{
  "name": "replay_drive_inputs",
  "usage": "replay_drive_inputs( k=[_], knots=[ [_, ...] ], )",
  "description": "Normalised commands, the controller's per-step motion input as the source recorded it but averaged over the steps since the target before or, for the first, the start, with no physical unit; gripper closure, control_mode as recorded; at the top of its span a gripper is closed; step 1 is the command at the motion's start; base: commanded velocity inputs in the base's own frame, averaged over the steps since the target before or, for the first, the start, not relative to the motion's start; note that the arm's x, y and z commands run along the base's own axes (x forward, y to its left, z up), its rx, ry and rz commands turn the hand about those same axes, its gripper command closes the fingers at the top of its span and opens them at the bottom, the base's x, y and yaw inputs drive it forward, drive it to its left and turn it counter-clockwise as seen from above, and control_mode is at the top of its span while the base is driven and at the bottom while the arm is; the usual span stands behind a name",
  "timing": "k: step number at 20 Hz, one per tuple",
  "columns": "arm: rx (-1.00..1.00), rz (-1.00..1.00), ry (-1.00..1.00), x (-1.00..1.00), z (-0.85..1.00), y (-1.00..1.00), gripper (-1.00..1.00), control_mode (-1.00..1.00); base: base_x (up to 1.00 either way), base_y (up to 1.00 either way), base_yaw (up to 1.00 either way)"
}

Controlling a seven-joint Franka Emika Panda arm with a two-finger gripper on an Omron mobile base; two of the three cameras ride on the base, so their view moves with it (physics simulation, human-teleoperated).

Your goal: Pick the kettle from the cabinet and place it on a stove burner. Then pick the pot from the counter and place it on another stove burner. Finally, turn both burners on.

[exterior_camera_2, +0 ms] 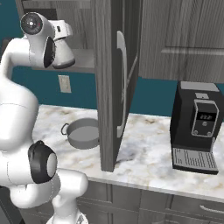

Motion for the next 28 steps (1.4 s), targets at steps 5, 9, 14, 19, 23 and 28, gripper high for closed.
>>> replay_drive_inputs(
  k=[5, 9, 14, 19, 23, 28],
  knots=[
    [0.00, 0.04, 0.00, -0.57, 0.00, 0.00, 1.00, -1.00, 0.00, 0.00, 0.00],
    [0.01, 0.04, 0.00, -0.50, 0.00, 0.00, 1.00, -1.00, 0.00, 0.00, 0.00],
    [0.01, 0.04, 0.00, -0.48, 0.00, 0.00, 1.00, -1.00, 0.00, 0.00, 0.00],
    [0.02, 0.03, 0.00, -0.46, 0.00, 0.00, 1.00, -1.00, 0.00, 0.00, 0.00],
    [0.01, 0.03, 0.00, -0.45, 0.00, 0.00, 1.00, -1.00, 0.00, 0.00, 0.00],
    [0.00, 0.02, 0.00, -0.39, 0.00, 0.00, 1.00, -1.00, 0.00, 0.00, 0.00]
  ],
)
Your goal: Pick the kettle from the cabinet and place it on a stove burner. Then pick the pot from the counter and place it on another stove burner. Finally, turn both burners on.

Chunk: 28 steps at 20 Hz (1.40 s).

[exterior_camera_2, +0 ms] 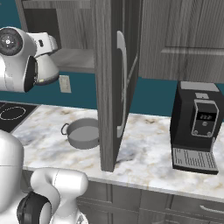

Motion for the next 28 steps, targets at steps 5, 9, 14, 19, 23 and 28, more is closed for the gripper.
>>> replay_drive_inputs(
  k=[5, 9, 14, 19, 23, 28],
  knots=[
    [0.00, 0.01, 0.00, -0.39, 0.00, 0.00, 1.00, -1.00, 0.00, 0.00, 0.00],
    [0.00, 0.01, 0.00, -0.39, 0.00, 0.00, 1.00, -1.00, 0.00, 0.00, 0.00],
    [0.00, 0.02, 0.00, -0.37, 0.00, 0.00, 1.00, -1.00, 0.00, 0.00, 0.00],
    [0.00, 0.02, 0.00, -0.35, -0.03, 0.00, 1.00, -1.00, 0.00, 0.00, 0.00],
    [0.00, 0.02, 0.00, -0.36, -0.03, 0.00, 1.00, -1.00, 0.00, 0.00, 0.00],
    [0.00, 0.02, 0.01, -0.27, -0.06, 0.04, 1.00, -1.00, 0.00, 0.00, 0.00]
  ],
)
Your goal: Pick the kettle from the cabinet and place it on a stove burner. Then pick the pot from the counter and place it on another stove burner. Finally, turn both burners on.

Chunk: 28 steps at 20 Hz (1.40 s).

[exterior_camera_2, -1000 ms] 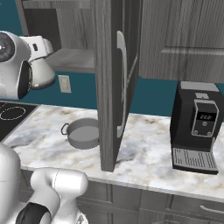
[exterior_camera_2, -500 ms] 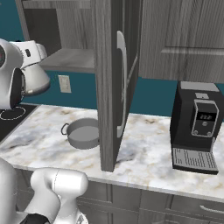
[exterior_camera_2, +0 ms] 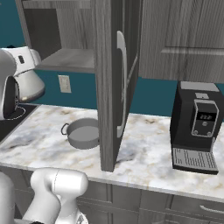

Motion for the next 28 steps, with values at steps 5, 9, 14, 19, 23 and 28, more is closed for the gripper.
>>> replay_drive_inputs(
  k=[5, 9, 14, 19, 23, 28],
  knots=[
    [0.00, 0.01, 0.00, -0.04, 0.00, 0.07, 1.00, -1.00, 0.00, 0.00, 0.00],
    [0.00, 0.00, 0.00, 0.00, 0.00, 0.00, 1.00, -1.00, 0.00, 0.00, 0.00],
    [0.00, 0.00, -0.01, -0.04, 0.00, 0.00, 1.00, 1.00, -0.15, 0.01, 0.00],
    [0.00, 0.00, 0.00, 0.00, 0.00, 0.00, 1.00, 1.00, -0.25, 0.21, 0.00],
    [0.00, 0.00, 0.00, 0.00, 0.00, 0.00, 1.00, 1.00, -0.18, 0.41, 0.00],
    [0.00, 0.00, 0.00, 0.00, 0.00, 0.00, 1.00, 1.00, -0.08, 0.64, 0.00]
  ],
)
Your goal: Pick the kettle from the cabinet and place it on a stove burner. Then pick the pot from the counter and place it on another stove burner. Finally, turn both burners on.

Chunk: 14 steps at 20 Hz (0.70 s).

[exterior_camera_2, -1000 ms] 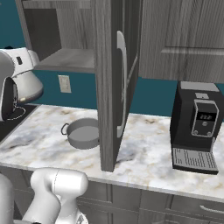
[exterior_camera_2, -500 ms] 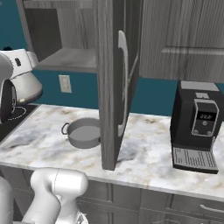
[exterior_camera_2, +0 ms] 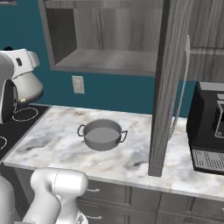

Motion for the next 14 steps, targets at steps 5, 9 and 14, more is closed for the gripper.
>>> replay_drive_inputs(
  k=[5, 9, 14],
  knots=[
    [0.00, 0.00, 0.00, 0.00, 0.00, 0.00, 1.00, 1.00, -0.06, 0.70, 0.00],
    [0.00, 0.00, 0.00, 0.00, 0.00, 0.00, 1.00, 1.00, -0.01, 0.69, -0.01],
    [0.00, 0.00, 0.00, 0.00, 0.00, 0.00, 1.00, 1.00, 0.00, 0.65, -0.05]
  ],
)
